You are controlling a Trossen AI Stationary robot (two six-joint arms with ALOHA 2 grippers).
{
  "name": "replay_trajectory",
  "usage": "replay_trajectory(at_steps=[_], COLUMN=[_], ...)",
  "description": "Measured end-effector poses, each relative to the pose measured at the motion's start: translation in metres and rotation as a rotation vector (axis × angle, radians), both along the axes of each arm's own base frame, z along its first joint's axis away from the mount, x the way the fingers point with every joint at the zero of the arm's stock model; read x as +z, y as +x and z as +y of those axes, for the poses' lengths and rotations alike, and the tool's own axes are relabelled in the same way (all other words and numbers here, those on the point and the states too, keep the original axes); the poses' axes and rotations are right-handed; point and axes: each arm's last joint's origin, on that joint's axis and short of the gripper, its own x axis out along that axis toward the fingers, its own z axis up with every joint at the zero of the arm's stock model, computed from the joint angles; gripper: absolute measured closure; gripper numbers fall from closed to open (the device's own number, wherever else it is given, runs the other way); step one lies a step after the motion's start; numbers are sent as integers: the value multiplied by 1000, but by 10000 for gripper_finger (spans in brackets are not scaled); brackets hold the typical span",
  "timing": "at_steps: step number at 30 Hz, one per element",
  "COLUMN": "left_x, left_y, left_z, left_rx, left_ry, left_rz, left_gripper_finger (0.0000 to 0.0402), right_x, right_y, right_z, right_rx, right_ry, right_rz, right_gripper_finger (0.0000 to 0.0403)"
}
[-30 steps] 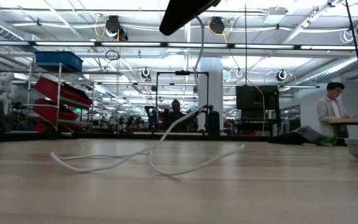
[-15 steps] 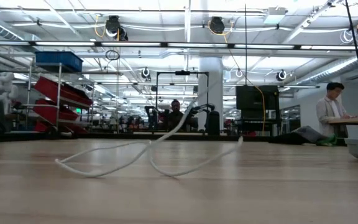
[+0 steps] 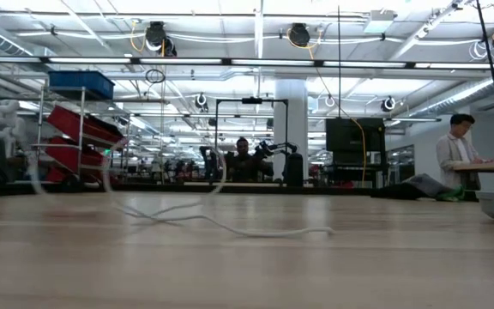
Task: Coil cords
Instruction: Coil the white cable wire onto the spool
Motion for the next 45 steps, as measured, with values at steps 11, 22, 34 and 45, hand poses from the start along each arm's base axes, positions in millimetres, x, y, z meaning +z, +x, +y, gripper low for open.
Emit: replay_trajectory(at_steps=[11, 22, 34, 45], left_x=[0, -1, -1, -1], left_y=[1, 2, 2, 2], left_z=[-1, -1, -1, -1], left_rx=[0, 1, 1, 1], left_ry=[1, 1, 3, 3], left_rz=[0, -1, 1, 1], left_gripper_finger=[400, 400, 400, 400], right_x=[-5, -14, -17, -17], right_y=[35, 45, 51, 52], right_z=[0, -4, -4, -6], right_rx=[19, 6, 50, 44], right_ry=[-7, 83, 164, 170], right_rz=[-293, -323, -366, -367], right_gripper_finger=[252, 252, 271, 392])
